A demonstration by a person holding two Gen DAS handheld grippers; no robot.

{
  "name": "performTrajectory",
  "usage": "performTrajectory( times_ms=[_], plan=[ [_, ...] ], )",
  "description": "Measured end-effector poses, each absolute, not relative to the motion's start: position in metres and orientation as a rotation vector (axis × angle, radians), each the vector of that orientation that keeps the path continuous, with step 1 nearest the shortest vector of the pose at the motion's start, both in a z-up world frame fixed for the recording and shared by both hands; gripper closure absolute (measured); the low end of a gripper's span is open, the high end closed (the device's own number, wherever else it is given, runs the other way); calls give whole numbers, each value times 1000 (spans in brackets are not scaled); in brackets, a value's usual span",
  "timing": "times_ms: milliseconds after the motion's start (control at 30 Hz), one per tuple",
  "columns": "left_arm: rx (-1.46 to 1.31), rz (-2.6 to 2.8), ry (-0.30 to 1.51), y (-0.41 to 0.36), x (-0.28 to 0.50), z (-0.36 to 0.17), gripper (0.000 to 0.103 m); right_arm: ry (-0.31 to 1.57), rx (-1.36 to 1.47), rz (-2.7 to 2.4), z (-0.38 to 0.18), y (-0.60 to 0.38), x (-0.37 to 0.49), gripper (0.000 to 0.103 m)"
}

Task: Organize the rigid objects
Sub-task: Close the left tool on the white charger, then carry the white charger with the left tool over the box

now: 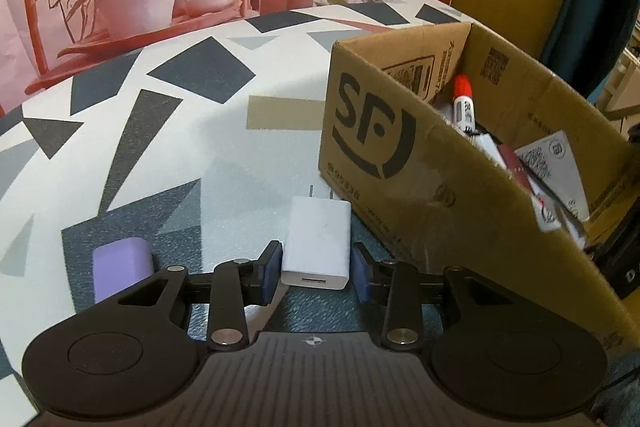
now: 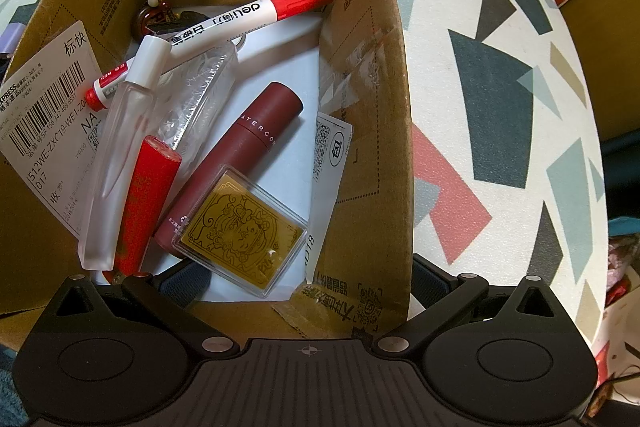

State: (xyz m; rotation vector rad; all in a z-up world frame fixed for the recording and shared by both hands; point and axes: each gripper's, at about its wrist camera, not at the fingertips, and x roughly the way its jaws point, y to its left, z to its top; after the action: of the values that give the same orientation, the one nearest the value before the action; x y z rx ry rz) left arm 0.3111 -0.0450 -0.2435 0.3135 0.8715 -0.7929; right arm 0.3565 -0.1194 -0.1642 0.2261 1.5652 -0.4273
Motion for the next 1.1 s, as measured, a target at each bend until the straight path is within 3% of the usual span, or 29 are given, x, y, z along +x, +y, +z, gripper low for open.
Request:
performTrajectory(
  times_ms=[567, 800, 1100],
  plan=[
    [111, -710, 674, -13, 283, -180, 67, 1564, 226, -428, -164, -120, 356, 0],
    [111, -782, 605, -37, 264, -157, 67, 1565, 226, -428, -164, -120, 356, 0],
    [126, -807, 621, -73, 268, -165, 67, 1566, 222, -426, -164, -119, 357, 0]
  ],
)
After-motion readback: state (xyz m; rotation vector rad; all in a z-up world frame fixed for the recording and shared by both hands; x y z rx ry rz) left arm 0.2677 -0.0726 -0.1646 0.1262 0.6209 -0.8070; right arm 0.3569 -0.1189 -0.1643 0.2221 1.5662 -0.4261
